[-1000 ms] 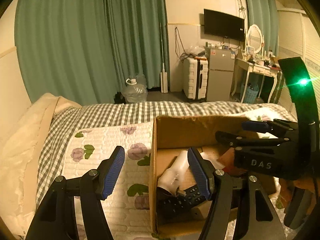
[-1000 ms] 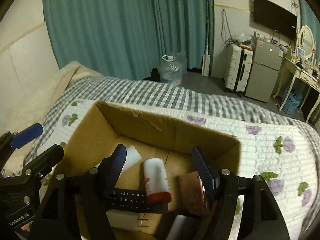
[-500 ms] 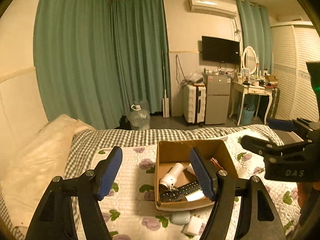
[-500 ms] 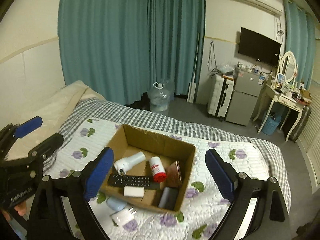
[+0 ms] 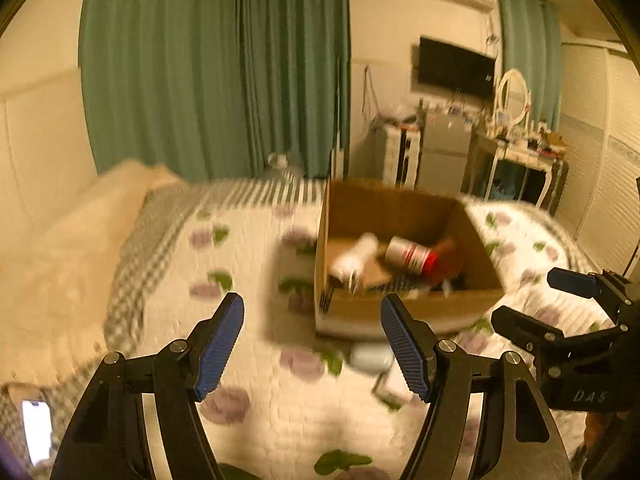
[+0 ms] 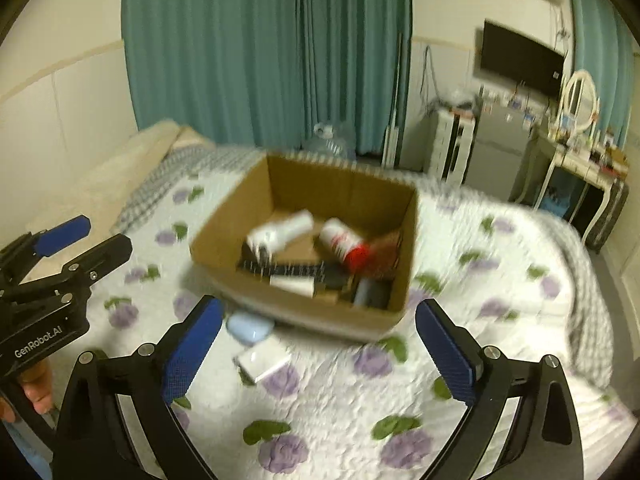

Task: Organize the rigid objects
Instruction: 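Grasp white power adapter with right tool while left tool grasps light-blue earbud case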

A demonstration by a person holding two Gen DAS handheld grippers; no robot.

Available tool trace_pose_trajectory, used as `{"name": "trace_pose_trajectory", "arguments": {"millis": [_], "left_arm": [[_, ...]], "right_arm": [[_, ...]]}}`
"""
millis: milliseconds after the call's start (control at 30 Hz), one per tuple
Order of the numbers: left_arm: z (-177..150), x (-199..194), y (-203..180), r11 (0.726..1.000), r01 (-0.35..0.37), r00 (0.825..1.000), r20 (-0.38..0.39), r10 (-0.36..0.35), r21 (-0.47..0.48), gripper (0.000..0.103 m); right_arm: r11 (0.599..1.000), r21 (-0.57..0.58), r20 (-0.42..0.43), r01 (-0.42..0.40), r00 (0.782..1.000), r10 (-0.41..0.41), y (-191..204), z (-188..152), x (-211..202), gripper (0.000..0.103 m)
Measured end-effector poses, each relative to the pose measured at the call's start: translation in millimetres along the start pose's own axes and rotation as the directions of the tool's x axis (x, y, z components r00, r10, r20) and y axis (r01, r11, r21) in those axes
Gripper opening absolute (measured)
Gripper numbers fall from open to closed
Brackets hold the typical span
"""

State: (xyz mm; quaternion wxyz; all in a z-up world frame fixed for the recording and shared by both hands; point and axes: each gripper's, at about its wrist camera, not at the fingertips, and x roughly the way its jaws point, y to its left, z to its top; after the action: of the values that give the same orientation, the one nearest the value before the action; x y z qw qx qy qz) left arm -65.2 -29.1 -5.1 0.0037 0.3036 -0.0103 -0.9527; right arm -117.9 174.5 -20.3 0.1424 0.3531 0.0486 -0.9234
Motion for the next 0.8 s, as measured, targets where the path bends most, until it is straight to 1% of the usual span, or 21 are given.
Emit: {"name": "trace_pose_trajectory", "arguments": {"millis": [133,167,267,333,467,600,733,767,800], "left_arm": [[-24,29,0,1.000,-0.011,0.997,-0.081,0.013,0.020,0.074],[-30,32,1,1.000,-0.014,0.995,-0.097,0.017,0.027,0.074],[-37,43,6,0.999,-0.040,0.991,-0.129,0.043,0.027,0.074],[-40,49,11,0.999,-0.035,0.988,-0.154,0.035,0.008,0.074],[-44,58,16,0.999,-0.041,0.981,-0.191,0.040,-0.005,0.074],[-47,61,12,0.999,-0.043,0.978,-0.203,0.045,0.013,0.074],[-48,63,9,0.999,-0.042,0.976,-0.210,0.048,0.033,0.074],[-48,63,7,0.998,-0.044,0.975,-0.214,0.051,0.037,0.074],[-49,64,6,0.998,-0.044,0.975,-0.217,0.052,0.039,0.074]], "right_arm": [[0.999,-0.032,-0.076,-0.022,0.997,0.020,11,-25,39,0.098],[0.999,-0.036,-0.094,-0.031,0.995,0.027,14,-30,49,0.098],[0.996,-0.074,-0.155,-0.059,0.987,0.047,27,-44,78,0.098],[0.994,-0.088,-0.186,-0.071,0.981,0.054,33,-50,91,0.098],[0.993,-0.067,-0.236,-0.097,0.969,0.079,34,-55,115,0.096],[0.991,-0.051,-0.277,-0.120,0.956,0.102,35,-59,132,0.090],[0.988,-0.020,-0.296,-0.152,0.945,0.140,31,-60,138,0.087],[0.985,-0.009,-0.297,-0.171,0.941,0.161,30,-60,137,0.080],[0.980,0.004,-0.296,-0.197,0.936,0.189,29,-61,137,0.071]]}}
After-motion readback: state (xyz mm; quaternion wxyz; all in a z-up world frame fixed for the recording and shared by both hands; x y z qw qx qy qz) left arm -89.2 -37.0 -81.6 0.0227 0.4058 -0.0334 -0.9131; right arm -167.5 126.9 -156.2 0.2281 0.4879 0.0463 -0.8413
